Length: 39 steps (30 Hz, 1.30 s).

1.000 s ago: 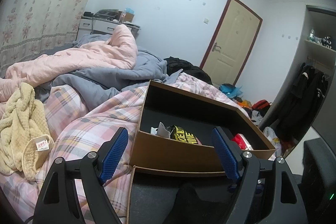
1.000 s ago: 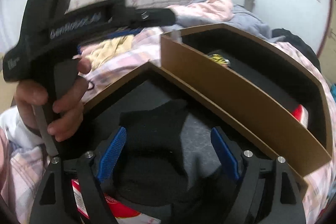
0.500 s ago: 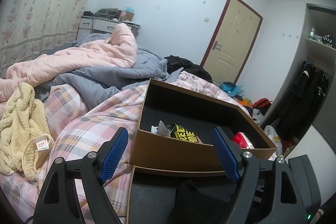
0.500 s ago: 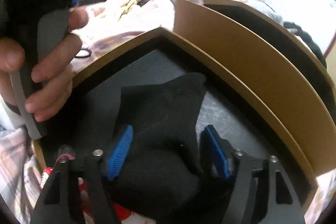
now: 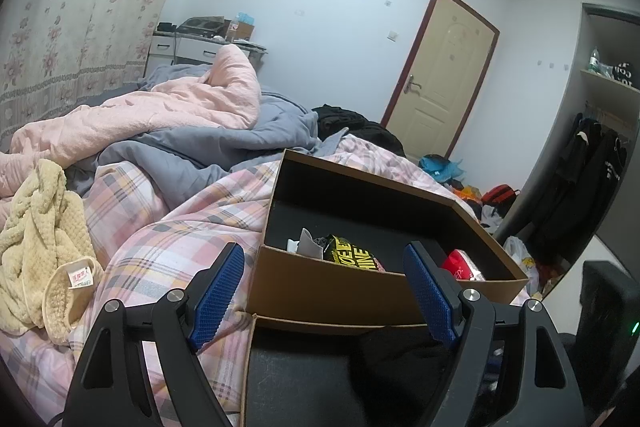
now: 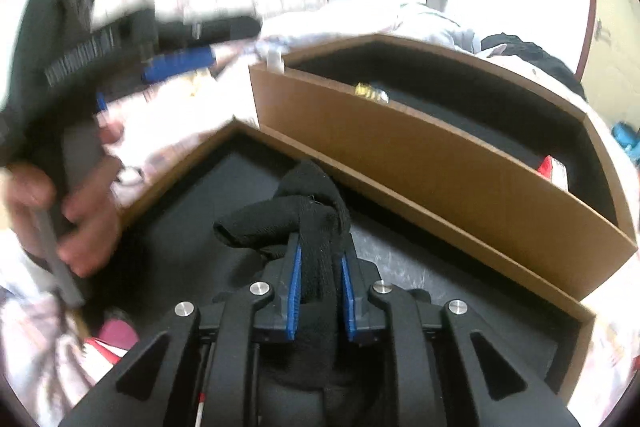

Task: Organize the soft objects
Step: 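Lift the sock with the right gripper and carry it over the other box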

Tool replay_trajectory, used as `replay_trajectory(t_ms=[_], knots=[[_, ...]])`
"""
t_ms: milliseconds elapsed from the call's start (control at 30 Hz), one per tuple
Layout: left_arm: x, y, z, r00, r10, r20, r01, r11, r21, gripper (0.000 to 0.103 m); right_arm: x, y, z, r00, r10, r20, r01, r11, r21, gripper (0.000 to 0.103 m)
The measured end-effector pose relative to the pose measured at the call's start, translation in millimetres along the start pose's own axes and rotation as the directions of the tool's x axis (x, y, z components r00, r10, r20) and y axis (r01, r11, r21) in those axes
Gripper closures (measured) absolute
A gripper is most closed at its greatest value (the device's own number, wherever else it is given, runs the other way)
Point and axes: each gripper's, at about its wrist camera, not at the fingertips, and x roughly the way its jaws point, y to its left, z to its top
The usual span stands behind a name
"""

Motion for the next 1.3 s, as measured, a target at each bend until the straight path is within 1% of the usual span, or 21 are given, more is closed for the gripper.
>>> replay_trajectory(t_ms=[67, 167, 200, 300, 367, 467, 567, 633, 667, 700, 733, 767, 800, 867, 967, 1000, 1100, 1200, 1300], knots=[[0.1, -0.1, 0.0, 1.0, -0.001, 0.0, 0.001, 1.0, 0.0, 0.024, -8.8, -5.3, 2.4, 0.998, 0.034, 0.05, -0.035, 0.999, 0.033, 0.091], [0.1, -0.2, -0.1, 1.0, 0.0, 0.0, 0.0, 1.0, 0.001, 0.024, -21.1, -8.6, 6.7, 0.993, 0.033, 0.116, -0.04, 0.997, 0.059, 0.092], [0.2, -0.3, -0.1, 1.0, 0.0, 0.001, 0.0, 1.0, 0.0, 0.024, -22.2, -3.6, 8.9, 0.989, 0.034, 0.143, -0.044, 0.996, 0.071, 0.092], [0.3, -0.2, 0.0, 1.0, 0.0, -0.001, 0.0, 1.0, 0.0, 0.024, -31.3, -5.5, 15.6, 0.974, 0.021, 0.227, -0.043, 0.995, 0.093, 0.092], [0.4, -0.5, -0.2, 1.0, 0.0, 0.0, 0.0, 1.0, 0.001, 0.024, -33.5, -5.8, 20.5, 0.964, 0.006, 0.267, -0.033, 0.995, 0.098, 0.092], [0.4, -0.6, -0.3, 1.0, 0.0, 0.0, 0.0, 1.0, 0.001, 0.024, -47.5, -3.2, 25.2, 0.946, -0.022, 0.325, -0.011, 0.995, 0.101, 0.092], [0.3, -0.7, 0.0, 1.0, 0.001, 0.0, -0.001, 1.0, 0.004, 0.024, -54.7, -6.8, 31.6, 0.917, -0.07, 0.393, 0.025, 0.993, 0.12, 0.092], [0.4, -1.0, 0.8, 1.0, 0.001, 0.001, -0.001, 1.0, 0.006, 0.024, -55.8, -8.4, 32.8, 0.887, -0.14, 0.44, 0.093, 0.987, 0.128, 0.092], [0.3, -0.8, 1.2, 1.0, 0.001, 0.0, -0.001, 1.0, 0.007, 0.024, -57.8, -8.4, 33.7, 0.871, -0.172, 0.461, 0.128, 0.984, 0.126, 0.092], [0.3, -0.5, 1.5, 1.0, 0.001, -0.001, -0.001, 1.0, 0.008, 0.024, -56.2, -6.6, 34.1, 0.845, -0.221, 0.487, 0.183, 0.975, 0.124, 0.092], [0.1, -0.9, 1.4, 1.0, 0.002, -0.001, -0.002, 1.0, 0.008, 0.024, -54.5, -4.7, 34.9, 0.815, -0.272, 0.511, 0.245, 0.962, 0.121, 0.092], [0.2, -1.0, 1.3, 1.0, 0.001, 0.0, -0.001, 1.0, 0.007, 0.024, -53.2, -4.8, 36.2, 0.799, -0.297, 0.523, 0.275, 0.954, 0.122, 0.092], [0.0, -0.3, 1.7, 1.0, 0.001, 0.0, -0.001, 1.0, 0.006, 0.024, -50.5, -8.2, 35.2, 0.791, -0.313, 0.525, 0.288, 0.949, 0.13, 0.092], [0.2, -1.1, 1.3, 1.0, 0.001, -0.001, -0.001, 1.0, 0.008, 0.024, -41.7, -19.0, 38.7, 0.79, -0.329, 0.517, 0.289, 0.944, 0.159, 0.092], [0.2, -1.2, 1.3, 1.0, 0.001, -0.001, -0.001, 1.0, 0.009, 0.024, -32.3, -27.3, 35.2, 0.792, -0.352, 0.499, 0.299, 0.936, 0.186, 0.092], [-0.1, -0.8, 1.6, 1.0, 0.002, -0.001, -0.002, 1.0, 0.011, 0.024, -26.6, -31.8, 34.5, 0.796, -0.357, 0.489, 0.299, 0.934, 0.195, 0.092], [0.1, -1.0, 1.5, 1.0, 0.003, -0.002, -0.003, 1.0, 0.014, 0.024, -32.4, -37.3, 28.4, 0.808, -0.361, 0.465, 0.283, 0.931, 0.23, 0.092], [0.5, -2.0, 1.0, 1.0, 0.002, -0.002, -0.002, 1.0, 0.011, 0.024, -35.4, -37.6, 24.6, 0.811, -0.368, 0.454, 0.28, 0.927, 0.25, 0.092], [0.2, -1.6, 1.3, 1.0, 0.001, -0.002, -0.001, 1.0, 0.01, 0.024, -34.6, -40.3, 21.3, 0.823, -0.368, 0.432, 0.272, 0.924, 0.268, 0.092]])
